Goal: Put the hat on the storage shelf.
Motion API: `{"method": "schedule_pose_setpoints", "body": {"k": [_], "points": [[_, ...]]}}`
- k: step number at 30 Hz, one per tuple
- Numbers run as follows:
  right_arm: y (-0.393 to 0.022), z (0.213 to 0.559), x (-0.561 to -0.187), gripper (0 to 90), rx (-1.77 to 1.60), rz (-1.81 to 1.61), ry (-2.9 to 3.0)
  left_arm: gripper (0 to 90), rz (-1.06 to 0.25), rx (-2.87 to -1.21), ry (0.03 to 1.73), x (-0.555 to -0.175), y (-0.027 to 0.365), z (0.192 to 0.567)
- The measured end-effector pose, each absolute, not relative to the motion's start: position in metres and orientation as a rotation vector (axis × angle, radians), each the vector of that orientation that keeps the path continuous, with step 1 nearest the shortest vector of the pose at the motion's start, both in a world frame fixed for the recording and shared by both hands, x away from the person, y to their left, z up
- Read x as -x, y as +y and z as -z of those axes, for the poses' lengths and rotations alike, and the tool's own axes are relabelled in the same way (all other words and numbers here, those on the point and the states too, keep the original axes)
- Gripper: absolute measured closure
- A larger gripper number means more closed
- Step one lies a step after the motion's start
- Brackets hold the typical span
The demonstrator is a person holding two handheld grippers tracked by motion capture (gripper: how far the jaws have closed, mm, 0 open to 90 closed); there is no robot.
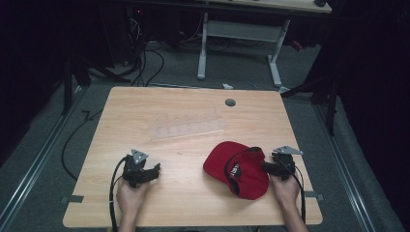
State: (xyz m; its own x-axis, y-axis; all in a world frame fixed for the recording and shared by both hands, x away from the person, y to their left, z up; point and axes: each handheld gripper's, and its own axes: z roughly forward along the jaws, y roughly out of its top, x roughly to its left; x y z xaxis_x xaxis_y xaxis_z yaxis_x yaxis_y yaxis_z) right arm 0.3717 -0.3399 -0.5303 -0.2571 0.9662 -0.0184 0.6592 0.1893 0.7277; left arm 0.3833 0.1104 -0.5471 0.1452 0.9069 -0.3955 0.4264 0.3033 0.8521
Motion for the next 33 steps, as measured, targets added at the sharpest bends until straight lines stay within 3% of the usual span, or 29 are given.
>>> {"method": "schedule_pose_setpoints", "body": {"k": [22, 27, 33], "points": [[-0.341, 0.530, -0.372, 37.3, -1.528, -0.852, 1.988, 26.2, -0.546, -1.301, 1.466, -0.383, 0.110, 0.547], [-0.348, 0.520, -0.365, 41.4, -1.526, -0.945, 1.962, 26.2, -0.545, -1.301, 1.466, -0.383, 0.110, 0.547], [-0.351, 0.501, -0.352, 39.8, -1.464, -1.035, 1.921, 26.2, -0.545, -1.301, 1.466, -0.384, 0.110, 0.547]]}}
